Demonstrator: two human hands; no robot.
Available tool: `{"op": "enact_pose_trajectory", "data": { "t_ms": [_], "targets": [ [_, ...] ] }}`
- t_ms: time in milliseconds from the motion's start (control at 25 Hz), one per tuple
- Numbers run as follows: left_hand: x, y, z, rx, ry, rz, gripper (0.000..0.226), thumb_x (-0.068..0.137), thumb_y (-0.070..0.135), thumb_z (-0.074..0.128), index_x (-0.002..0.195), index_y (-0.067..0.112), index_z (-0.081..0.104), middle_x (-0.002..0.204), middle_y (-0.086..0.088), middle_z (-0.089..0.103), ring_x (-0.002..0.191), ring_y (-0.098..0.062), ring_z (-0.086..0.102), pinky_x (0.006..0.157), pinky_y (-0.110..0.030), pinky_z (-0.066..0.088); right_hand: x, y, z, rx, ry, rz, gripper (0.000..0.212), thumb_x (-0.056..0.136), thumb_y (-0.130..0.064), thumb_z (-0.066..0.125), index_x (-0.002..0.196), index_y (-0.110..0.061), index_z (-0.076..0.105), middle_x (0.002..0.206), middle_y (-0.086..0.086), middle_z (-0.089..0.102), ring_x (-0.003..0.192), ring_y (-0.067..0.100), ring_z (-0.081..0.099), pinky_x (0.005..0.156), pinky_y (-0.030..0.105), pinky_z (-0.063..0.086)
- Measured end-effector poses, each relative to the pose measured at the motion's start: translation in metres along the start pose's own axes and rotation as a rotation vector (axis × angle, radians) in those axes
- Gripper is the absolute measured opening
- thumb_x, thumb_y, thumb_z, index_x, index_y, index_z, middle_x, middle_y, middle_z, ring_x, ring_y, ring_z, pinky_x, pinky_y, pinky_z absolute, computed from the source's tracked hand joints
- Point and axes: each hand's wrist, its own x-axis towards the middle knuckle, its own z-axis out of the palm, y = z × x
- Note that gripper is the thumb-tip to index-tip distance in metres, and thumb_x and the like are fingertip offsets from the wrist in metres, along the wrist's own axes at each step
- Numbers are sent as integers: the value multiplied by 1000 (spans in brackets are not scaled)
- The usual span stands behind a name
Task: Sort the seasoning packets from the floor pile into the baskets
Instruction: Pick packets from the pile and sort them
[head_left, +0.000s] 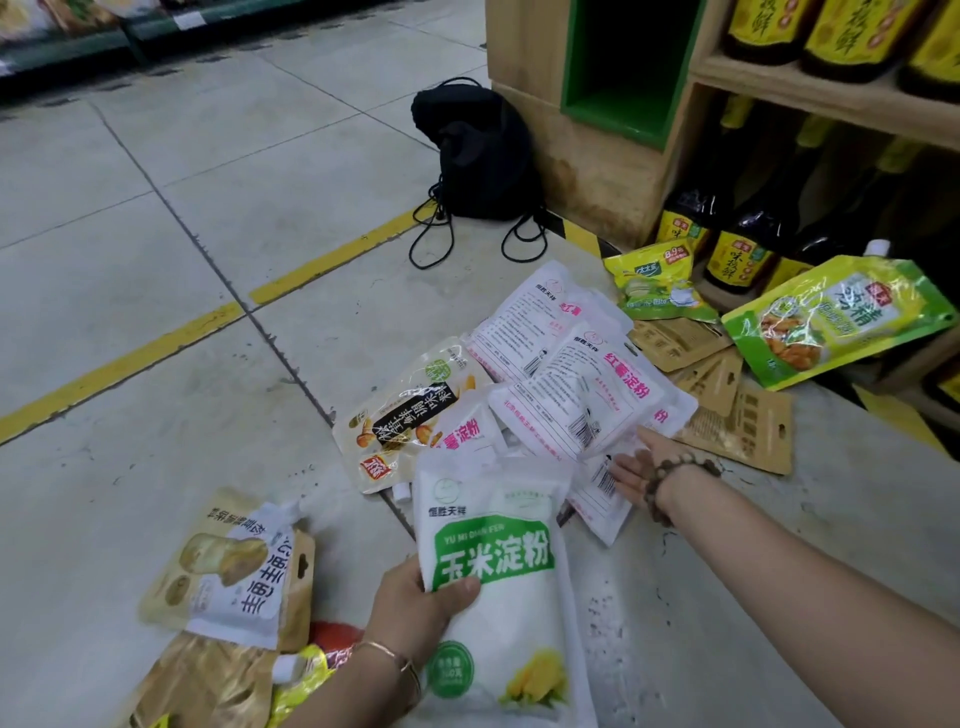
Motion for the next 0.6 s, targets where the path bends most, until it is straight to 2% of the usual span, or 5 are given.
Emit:
{"op": "enact_pose_trajectory", "data": {
  "t_ms": [160,280,360,480,600],
  "targets": [
    [13,-1,-5,-147,82,-23,18,72,-18,63,80,-2,68,73,-17,72,56,-25,67,49,-30,55,4,-8,29,-217,-8,-12,64,81,-63,54,117,-9,53,105,23,65,101,26,64,97,47,43],
    [17,-3,-3,-228,118,-51,17,75,-16,61,82,-2,67,71,-15,71,55,-24,67,47,-29,55,12,-16,46,-255,57,-226,74,82,-56,59,138,-10,39,133,5,48,119,25,48,99,35,37],
    [15,-5,-2,-251,128,-68,16,76,-15,61,83,-2,67,69,-13,72,53,-23,67,44,-27,52,16,-19,49,-217,51,-265,72,82,-47,64,137,-9,40,131,3,47,117,24,48,91,29,37],
    [13,-6,-8,-265,132,-70,14,77,-13,62,85,-2,67,74,-17,72,58,-27,68,47,-29,54,15,-16,33,-296,75,-271,80,77,-42,71,139,-3,37,139,15,44,124,32,46,104,41,38],
    [6,-10,-6,-286,125,-72,14,78,-13,61,85,-3,67,73,-17,72,57,-26,68,46,-28,53,1,-6,0,-265,-16,-328,42,79,-13,69,119,-6,58,120,15,62,113,35,57,95,49,46]
  ]
}}
